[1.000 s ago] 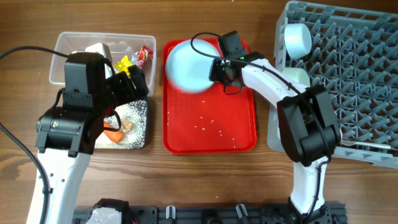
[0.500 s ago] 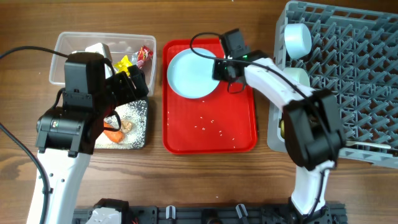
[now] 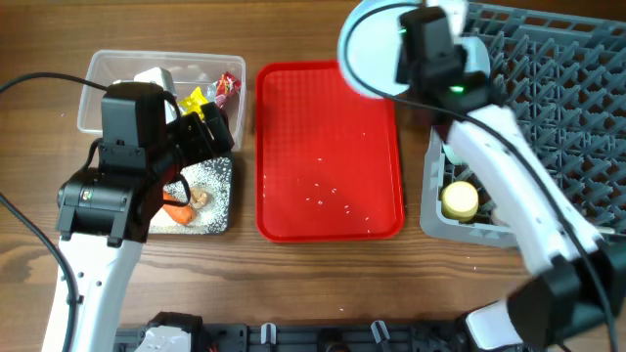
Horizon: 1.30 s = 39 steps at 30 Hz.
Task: Sort waste into correct bins and load items into the dishwasher rack
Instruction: 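Carry the light-blue plate with the right gripper and stand it in the rack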
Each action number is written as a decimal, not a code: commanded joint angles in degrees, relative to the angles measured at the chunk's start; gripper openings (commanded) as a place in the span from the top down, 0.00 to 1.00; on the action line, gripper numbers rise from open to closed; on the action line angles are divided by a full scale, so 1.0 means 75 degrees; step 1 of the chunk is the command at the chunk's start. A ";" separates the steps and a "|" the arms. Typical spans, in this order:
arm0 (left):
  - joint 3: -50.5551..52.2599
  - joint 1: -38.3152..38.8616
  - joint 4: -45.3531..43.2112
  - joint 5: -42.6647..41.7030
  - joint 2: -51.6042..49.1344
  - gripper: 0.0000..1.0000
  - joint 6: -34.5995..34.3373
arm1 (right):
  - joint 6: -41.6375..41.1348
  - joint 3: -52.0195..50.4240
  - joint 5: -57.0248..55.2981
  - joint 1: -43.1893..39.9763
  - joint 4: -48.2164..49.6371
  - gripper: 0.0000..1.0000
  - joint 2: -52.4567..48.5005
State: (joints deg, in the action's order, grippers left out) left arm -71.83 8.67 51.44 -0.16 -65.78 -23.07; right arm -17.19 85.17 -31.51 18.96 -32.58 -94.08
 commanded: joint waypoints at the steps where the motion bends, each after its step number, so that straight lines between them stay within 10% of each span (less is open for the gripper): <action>1: -0.0023 -0.0006 -0.0012 -0.0058 0.0006 0.00 -0.0044 | 0.0096 0.0117 -0.1877 -0.0714 0.0052 0.96 0.0880; 16: -0.0023 -0.0006 -0.0012 -0.0058 0.0006 0.00 -0.0044 | 0.2620 0.0079 -0.2069 -0.3203 0.0664 0.96 0.1064; 39: -0.0023 -0.0006 -0.0012 -0.0058 0.0006 0.00 -0.0044 | 0.6962 0.0079 -0.1387 -0.3462 0.2349 0.96 -0.0685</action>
State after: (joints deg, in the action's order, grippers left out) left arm -71.85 8.67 51.44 -0.16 -65.78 -23.07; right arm 32.60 85.17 -43.18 -6.59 -15.33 -98.08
